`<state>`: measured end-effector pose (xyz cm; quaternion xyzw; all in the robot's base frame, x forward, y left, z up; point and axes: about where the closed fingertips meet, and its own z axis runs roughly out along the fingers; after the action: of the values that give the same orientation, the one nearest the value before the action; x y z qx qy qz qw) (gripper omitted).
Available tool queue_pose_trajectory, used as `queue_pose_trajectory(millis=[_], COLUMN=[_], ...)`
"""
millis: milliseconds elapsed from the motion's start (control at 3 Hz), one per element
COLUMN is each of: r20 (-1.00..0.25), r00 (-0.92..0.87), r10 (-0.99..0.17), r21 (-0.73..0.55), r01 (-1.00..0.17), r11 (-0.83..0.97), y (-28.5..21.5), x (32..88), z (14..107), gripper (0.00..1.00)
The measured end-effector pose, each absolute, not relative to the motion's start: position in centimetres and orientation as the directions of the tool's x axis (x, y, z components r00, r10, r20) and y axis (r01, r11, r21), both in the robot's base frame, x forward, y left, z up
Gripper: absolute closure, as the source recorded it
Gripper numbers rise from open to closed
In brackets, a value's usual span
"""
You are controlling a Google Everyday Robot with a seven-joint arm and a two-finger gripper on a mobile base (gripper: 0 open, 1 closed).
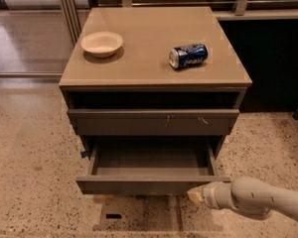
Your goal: Close middle drawer
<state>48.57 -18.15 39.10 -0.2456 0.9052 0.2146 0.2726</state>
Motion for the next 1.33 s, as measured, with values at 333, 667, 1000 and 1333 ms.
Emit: queue_pose_trajectory(millis=[333, 667, 1000, 1333], r20=[-0.600, -0.604, -0.621, -0.622], r00=[-0.723, -0.720, -0.694, -0.693], r10=[-0.342, -0.343, -0.363, -0.364], r21=[0.241, 0.234, 0.169, 0.166], r01=[-0.571, -0.571, -0.571, -0.571], r11=[0.784, 0.787, 0.803, 0.804], y=[-17.7, -17.7, -18.2, -18.2], x=[52.0, 52.6, 57.9, 57.9], z=[37.9, 38.0, 38.7, 38.8], gripper=[1.00, 1.00, 1.00, 1.00])
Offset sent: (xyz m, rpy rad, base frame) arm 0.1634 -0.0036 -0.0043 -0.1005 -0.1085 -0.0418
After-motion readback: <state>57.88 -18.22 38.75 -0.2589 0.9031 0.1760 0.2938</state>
